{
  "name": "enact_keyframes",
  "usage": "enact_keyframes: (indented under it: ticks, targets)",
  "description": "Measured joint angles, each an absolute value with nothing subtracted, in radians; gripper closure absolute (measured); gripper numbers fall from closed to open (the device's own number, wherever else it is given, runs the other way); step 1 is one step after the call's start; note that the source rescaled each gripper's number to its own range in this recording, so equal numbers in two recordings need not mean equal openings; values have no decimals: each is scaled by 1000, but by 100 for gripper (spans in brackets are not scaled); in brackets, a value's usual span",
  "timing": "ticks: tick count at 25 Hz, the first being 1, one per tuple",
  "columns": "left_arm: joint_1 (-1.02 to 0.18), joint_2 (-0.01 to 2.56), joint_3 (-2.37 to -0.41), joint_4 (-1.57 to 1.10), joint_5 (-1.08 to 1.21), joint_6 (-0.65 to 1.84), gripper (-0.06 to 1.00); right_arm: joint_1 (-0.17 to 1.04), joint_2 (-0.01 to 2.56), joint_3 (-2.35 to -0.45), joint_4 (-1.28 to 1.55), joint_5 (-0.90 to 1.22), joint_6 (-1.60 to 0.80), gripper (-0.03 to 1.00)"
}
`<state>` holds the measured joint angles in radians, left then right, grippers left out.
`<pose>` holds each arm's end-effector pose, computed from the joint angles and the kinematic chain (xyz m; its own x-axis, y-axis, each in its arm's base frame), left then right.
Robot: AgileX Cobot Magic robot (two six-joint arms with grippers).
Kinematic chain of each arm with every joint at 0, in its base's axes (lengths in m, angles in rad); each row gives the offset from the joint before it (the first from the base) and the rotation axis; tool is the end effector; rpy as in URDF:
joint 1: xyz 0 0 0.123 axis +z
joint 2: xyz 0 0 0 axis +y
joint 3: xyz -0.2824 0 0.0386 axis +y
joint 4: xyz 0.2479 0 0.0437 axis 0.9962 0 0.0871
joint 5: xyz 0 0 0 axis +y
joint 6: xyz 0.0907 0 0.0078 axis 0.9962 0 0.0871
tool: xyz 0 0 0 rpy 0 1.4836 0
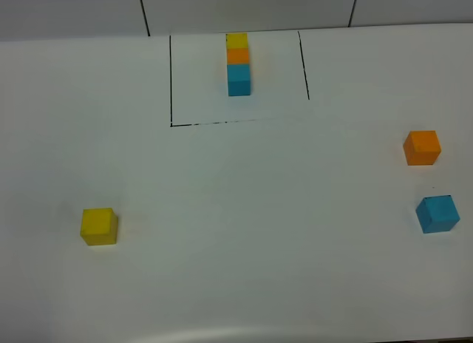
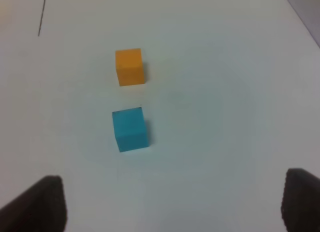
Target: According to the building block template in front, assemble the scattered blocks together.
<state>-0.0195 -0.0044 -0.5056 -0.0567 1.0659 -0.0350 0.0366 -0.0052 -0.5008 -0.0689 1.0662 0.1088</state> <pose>-0.0065 -0.0044 0.2784 -0.4541 -0.0535 -0.8893 0.0355 0.9963 -0.0780 -0.0059 -0.0057 0.2771 -0.4518 0.0587 -0.8902 0.0513 0.9979 0.0398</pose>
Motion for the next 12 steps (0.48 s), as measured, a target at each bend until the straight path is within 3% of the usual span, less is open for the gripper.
enact_keyframes:
  ticks: [12]
  targets:
    - [-19,-4,-506,-57,1066,-35,2,37,-5,-501,-69,1066,109,22]
